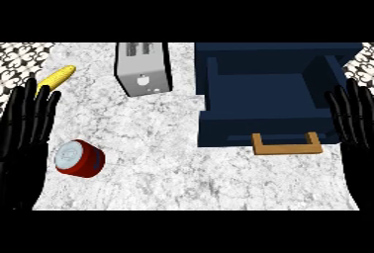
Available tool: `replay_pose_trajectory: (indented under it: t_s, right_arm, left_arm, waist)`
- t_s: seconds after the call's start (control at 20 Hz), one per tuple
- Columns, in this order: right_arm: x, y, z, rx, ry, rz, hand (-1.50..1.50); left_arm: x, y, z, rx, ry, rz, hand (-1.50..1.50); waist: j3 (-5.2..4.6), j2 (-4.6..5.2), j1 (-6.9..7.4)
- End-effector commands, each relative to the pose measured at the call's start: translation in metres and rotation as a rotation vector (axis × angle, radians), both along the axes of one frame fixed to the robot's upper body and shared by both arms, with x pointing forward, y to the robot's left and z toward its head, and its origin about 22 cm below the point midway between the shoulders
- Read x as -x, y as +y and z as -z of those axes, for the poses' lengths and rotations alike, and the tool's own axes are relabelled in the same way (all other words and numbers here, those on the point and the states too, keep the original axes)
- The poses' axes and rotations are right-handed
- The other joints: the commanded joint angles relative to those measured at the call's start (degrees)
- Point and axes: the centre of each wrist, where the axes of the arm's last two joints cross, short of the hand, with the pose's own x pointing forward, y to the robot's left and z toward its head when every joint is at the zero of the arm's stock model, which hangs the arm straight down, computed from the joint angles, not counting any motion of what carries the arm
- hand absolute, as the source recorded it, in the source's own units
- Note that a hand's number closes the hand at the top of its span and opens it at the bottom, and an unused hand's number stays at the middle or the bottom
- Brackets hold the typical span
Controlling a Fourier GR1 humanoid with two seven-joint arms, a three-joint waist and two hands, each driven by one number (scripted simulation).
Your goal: Pick up the can, place it into the drawer and close the drawer
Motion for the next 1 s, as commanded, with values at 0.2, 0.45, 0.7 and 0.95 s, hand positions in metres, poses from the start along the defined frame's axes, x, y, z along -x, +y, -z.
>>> replay_pose_trajectory:
  t_s: [0.2, 0.45, 0.7, 0.95]
  right_arm:
    - [0.004, -0.009, 0.002, -0.041, -0.064, 0.049, -1.50]
    - [0.010, -0.003, 0.030, -0.061, 0.276, 0.167, -1.50]
    - [0.024, -0.020, 0.024, -0.067, 0.286, 0.160, -1.50]
    - [0.037, -0.029, 0.031, -0.084, 0.271, 0.184, -1.50]
  left_arm:
    - [0.010, 0.016, -0.003, 0.030, -0.038, 0.519, -1.50]
    - [0.027, 0.065, 0.015, -0.122, 0.358, 0.473, -1.50]
    - [0.022, 0.108, 0.002, -0.115, 0.349, 0.484, -1.50]
    - [0.035, 0.120, -0.007, -0.096, 0.374, 0.471, -1.50]
  waist:
    - [0.09, -0.03, 1.19]
    - [0.14, 0.08, 2.07]
    - [0.21, 0.06, 1.32]
    - [0.23, 0.05, 1.38]
